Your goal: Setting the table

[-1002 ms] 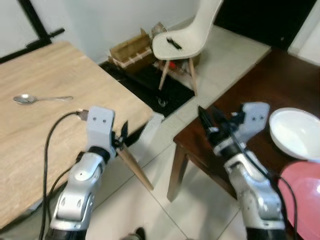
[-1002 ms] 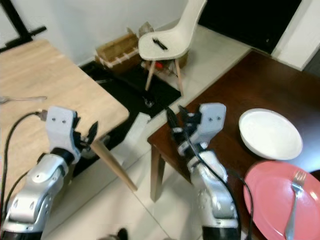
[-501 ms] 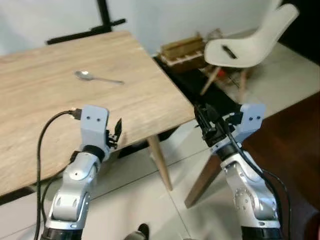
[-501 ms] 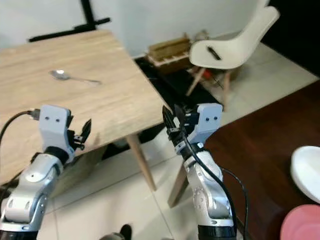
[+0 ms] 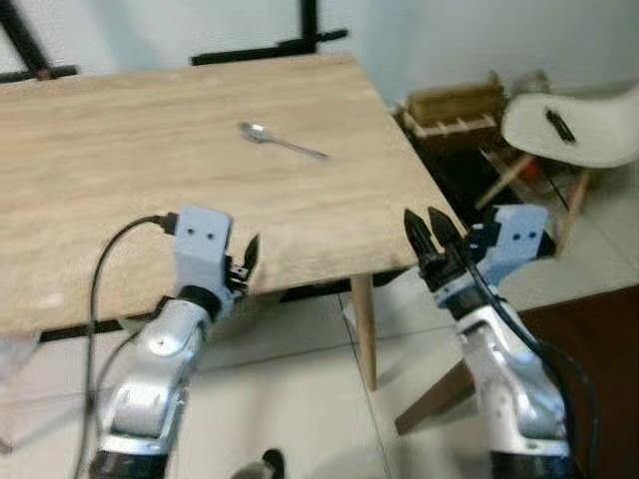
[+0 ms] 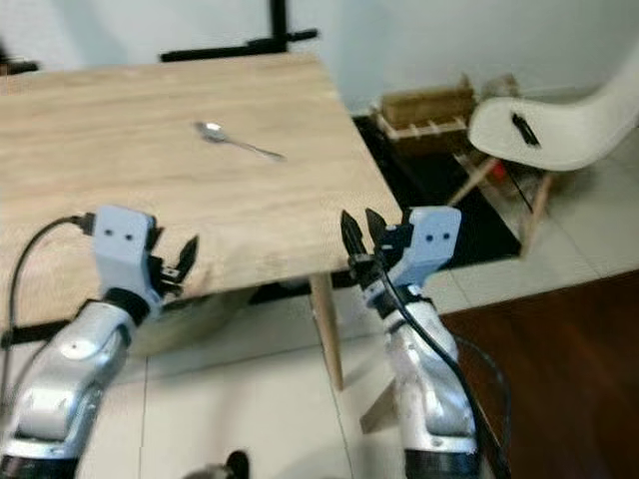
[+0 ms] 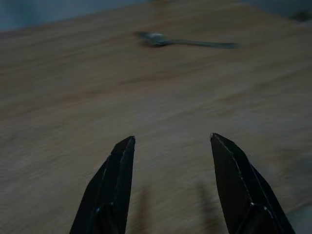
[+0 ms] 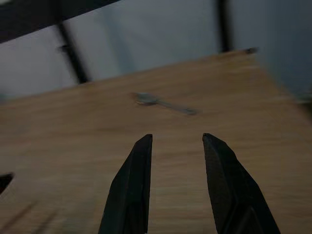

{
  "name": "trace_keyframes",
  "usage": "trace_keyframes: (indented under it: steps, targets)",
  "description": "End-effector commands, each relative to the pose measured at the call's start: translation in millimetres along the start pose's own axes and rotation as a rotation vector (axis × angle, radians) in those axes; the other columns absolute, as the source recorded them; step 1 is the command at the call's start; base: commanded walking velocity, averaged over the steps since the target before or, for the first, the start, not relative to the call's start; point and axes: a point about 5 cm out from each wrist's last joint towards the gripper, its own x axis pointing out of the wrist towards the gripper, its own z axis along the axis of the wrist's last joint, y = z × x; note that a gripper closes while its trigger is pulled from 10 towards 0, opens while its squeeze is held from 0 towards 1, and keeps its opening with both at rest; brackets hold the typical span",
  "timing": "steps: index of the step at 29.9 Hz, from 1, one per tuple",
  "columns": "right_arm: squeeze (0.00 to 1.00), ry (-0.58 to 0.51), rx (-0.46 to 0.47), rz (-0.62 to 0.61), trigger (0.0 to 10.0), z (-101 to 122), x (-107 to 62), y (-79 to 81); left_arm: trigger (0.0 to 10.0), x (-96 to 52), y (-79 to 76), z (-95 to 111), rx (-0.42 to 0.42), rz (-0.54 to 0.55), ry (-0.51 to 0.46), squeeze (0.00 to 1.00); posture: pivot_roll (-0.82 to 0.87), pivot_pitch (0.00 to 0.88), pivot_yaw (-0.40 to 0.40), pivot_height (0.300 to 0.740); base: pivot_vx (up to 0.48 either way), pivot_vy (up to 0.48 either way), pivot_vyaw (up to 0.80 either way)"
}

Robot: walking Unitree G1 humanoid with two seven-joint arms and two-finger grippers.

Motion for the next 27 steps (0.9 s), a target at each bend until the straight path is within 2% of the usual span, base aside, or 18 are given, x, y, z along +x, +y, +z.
trace_keyframes:
  steps: [1, 11, 16, 27]
  targets:
    - [0.00, 0.014, 0.003, -0.009, 10.0, -3.1, -2.9, -2.7, 10.0, -1.9, -1.7, -6.6, 0.000, 0.000, 0.033, 0.00, -0.08, 0.031, 0.068, 0.740, 0.000, 0.000, 0.74]
    - [0.00, 0.013, 0.002, -0.015, 10.0, -3.0, -2.6, -3.5, 10.0, -1.1, -1.0, -6.9, 0.004, 0.006, 0.036, 0.00, -0.08, 0.031, 0.068, 0.740, 0.000, 0.000, 0.74]
    - [0.00, 0.011, 0.010, -0.085, 10.0, -3.4, -1.3, -11.0, 10.0, 1.0, -0.4, -7.3, 0.025, 0.021, 0.038, 0.00, -0.08, 0.032, 0.069, 0.740, 0.000, 0.000, 0.55]
    - [0.00, -0.028, 0.023, -0.153, 10.0, 2.2, -0.4, -21.2, 10.0, 6.4, -0.1, -5.8, 0.038, 0.030, 0.032, 0.00, -0.08, 0.027, 0.074, 0.740, 0.480, 0.000, 0.00]
